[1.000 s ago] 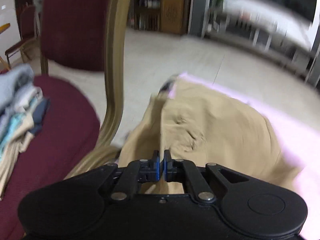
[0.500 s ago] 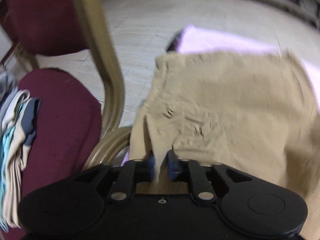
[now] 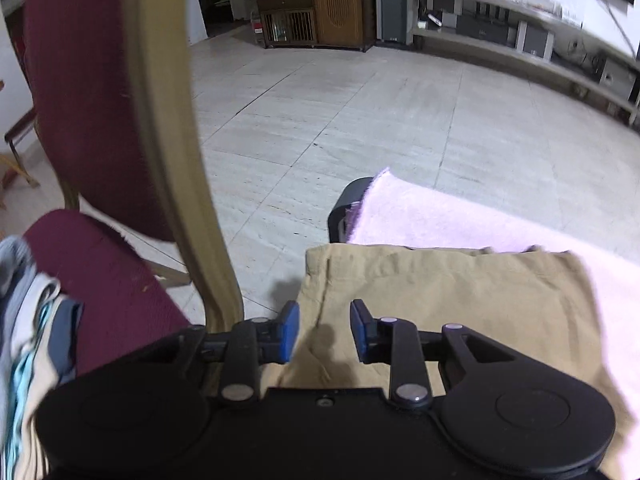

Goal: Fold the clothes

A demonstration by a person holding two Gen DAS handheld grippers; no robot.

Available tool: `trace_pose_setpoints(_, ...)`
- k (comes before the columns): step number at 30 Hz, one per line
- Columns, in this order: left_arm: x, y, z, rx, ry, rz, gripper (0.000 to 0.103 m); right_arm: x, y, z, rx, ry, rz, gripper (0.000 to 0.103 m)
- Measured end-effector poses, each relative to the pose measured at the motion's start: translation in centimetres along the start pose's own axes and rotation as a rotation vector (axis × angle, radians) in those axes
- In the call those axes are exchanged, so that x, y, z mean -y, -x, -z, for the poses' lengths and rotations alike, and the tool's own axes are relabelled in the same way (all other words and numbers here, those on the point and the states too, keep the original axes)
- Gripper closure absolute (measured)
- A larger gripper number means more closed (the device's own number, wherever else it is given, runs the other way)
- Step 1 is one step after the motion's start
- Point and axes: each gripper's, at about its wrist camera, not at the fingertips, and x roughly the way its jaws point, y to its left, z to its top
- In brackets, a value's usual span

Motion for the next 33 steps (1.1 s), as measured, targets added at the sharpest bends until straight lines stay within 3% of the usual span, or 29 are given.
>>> trace_pose_setpoints(6, -0.6, 1.2, -0.4, 0.047, 0.027, -0.047, 0.071, -0.3, -4.3, 1.0, -0.059, 0.002, 0.057, 0.074)
trace_pose_setpoints(7, -0.6, 1.4, -0.3, 0.054, 0.025, -0.046, 0.071, -0.1, -4.2, 1.2, -0.047, -0.009, 0.054, 0.079)
trace_pose_setpoints(8, -0.6, 1.7, -0.1, 0.058, 0.023, -0.047, 0.071, 0.0, -4.1, 1.4, -0.034, -0.021, 0.051, 0.093)
trace_pose_setpoints(11, -0.5, 1.9, -0.5, 0.059, 0.024, -0.052, 0.071, 1.0, -3.3, 1.6, 0.016, -0.063, 0.04, 0.103)
trace_pose_setpoints(15, -0.5, 2.0, -0.8, 0.059, 0.029, -0.054, 0.071, 1.7, -1.7, 1.7, 0.085, -0.082, 0.032, 0.103)
trace_pose_setpoints(18, -0.4, 1.9, -0.8, 0.058, 0.029, -0.059, 0.071, 1.2, -1.2, 1.3, 0.089, -0.082, -0.002, 0.103)
trace_pose_setpoints(22, -0.4, 1.8, -0.8, 0.053, 0.026, -0.062, 0.071, 0.2, -2.6, 0.9, -0.008, -0.03, 0.042, 0.086)
trace_pose_setpoints(27, -0.3, 2.0, -0.7, 0.061, 0.026, -0.066, 0.071, -0.3, -3.8, 1.5, -0.067, 0.027, 0.054, 0.078)
trace_pose_setpoints(30, -0.3, 2.0, -0.7, 0.059, 0.025, -0.068, 0.071, -0.4, -3.7, 1.7, -0.064, 0.045, 0.066, 0.08)
trace_pose_setpoints(33, -0.2, 2.1, -0.6, 0.058, 0.024, -0.069, 0.071, 0.0, -3.2, 1.8, -0.038, 0.014, 0.085, 0.093)
